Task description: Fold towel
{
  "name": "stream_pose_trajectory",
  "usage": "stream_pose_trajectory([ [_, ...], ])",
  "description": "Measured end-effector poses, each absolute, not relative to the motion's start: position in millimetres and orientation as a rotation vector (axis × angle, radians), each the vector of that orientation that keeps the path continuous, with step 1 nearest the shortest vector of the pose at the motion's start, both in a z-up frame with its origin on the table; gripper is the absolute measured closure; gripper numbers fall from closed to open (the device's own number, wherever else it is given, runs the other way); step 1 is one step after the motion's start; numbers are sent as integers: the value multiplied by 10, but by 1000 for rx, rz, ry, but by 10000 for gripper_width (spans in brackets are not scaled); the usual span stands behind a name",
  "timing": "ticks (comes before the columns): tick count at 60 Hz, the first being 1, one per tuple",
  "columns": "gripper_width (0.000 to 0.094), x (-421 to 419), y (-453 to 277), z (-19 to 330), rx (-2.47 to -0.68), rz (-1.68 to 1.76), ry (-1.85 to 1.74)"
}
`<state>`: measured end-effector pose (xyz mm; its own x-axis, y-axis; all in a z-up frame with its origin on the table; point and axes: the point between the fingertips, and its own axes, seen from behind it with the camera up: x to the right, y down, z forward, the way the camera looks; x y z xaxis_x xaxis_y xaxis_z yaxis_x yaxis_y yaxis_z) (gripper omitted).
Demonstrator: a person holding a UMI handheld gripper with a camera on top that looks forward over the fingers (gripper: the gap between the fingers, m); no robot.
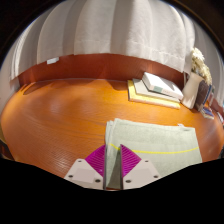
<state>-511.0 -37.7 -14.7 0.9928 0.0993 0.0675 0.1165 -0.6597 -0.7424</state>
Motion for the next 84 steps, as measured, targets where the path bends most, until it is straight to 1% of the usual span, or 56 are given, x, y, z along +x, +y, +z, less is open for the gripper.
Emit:
stream_pose_trajectory([
  [2,876,-5030,-376,-138,-2286,-65,-148],
  [5,905,-5028,-378,-142,-2278,-87,-199],
  [12,913,-5023,-383,-140,-2304,-69,-231],
  [15,917,-4950,-372,-50,-2314,-68,-221],
  [18,918,-4805,-337,201,-2286,-93,-232],
  [25,915,-4196,-267,914,-2197,-165,-213],
  [31,907,-3494,-255,1311,-2151,-231,-194],
  [35,905,-3053,-284,1345,-2146,-246,-190],
  [38,900,-2773,-320,1177,-2170,-238,-185],
  [40,867,-2593,-362,1046,-2212,-211,-187],
  [42,808,-2442,-394,925,-2233,-191,-191],
  [49,530,-1994,-548,516,-2276,-166,-208],
  [51,471,-1898,-606,454,-2288,-159,-214],
  [53,428,-1825,-667,425,-2293,-145,-221],
  [57,393,-1706,-789,458,-2286,-109,-221],
  [61,370,-1549,-914,622,-2272,-83,-198],
  [64,354,-1401,-991,830,-2249,-82,-170],
  [67,324,-1246,-1069,1093,-2219,-73,-140],
  [77,311,-806,-1368,2006,-2115,-40,-51],
  [84,310,-506,-1620,2354,-2085,-66,-28],
])
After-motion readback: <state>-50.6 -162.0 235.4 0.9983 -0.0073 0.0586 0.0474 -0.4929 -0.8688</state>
